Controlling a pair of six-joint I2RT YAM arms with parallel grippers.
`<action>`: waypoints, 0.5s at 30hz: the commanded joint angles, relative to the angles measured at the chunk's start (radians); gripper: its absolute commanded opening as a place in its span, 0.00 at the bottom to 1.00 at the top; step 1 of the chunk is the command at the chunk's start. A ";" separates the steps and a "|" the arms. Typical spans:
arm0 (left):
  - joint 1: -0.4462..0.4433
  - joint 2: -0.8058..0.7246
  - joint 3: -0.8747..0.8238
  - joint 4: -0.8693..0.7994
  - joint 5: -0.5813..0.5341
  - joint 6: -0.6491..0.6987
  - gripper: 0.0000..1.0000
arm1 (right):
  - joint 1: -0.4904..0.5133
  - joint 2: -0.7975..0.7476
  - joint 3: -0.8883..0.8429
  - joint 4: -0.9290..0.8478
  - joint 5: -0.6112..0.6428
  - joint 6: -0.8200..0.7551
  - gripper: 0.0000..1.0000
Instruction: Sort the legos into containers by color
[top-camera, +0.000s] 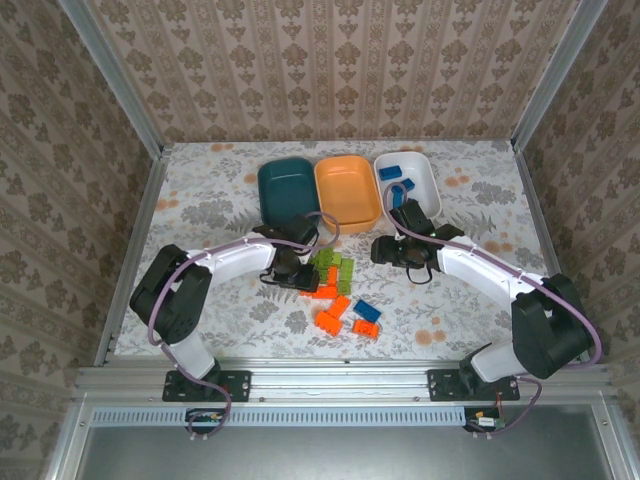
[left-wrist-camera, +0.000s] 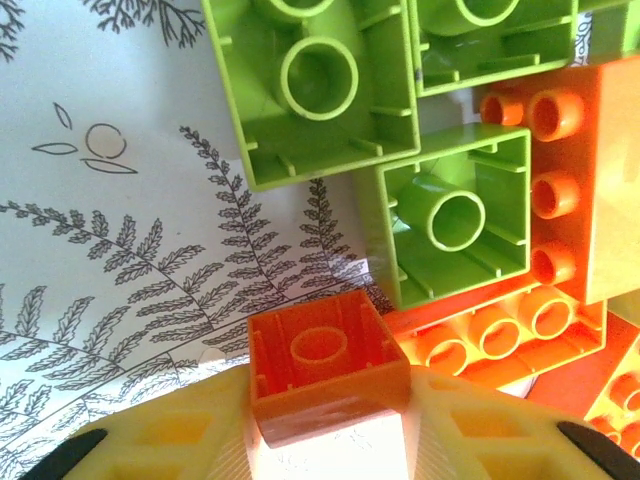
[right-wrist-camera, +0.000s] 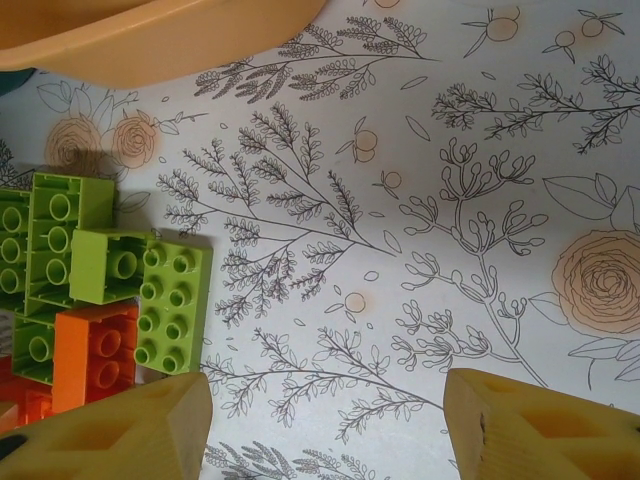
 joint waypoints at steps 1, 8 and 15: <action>0.000 -0.029 0.023 -0.057 -0.025 0.015 0.35 | 0.004 -0.029 0.004 -0.028 -0.024 0.007 0.65; 0.052 -0.152 0.011 -0.101 -0.035 0.038 0.32 | 0.021 -0.034 0.021 -0.141 -0.137 -0.027 0.67; 0.197 -0.274 0.131 -0.185 -0.003 0.092 0.32 | 0.135 -0.095 -0.010 -0.270 -0.171 -0.024 0.67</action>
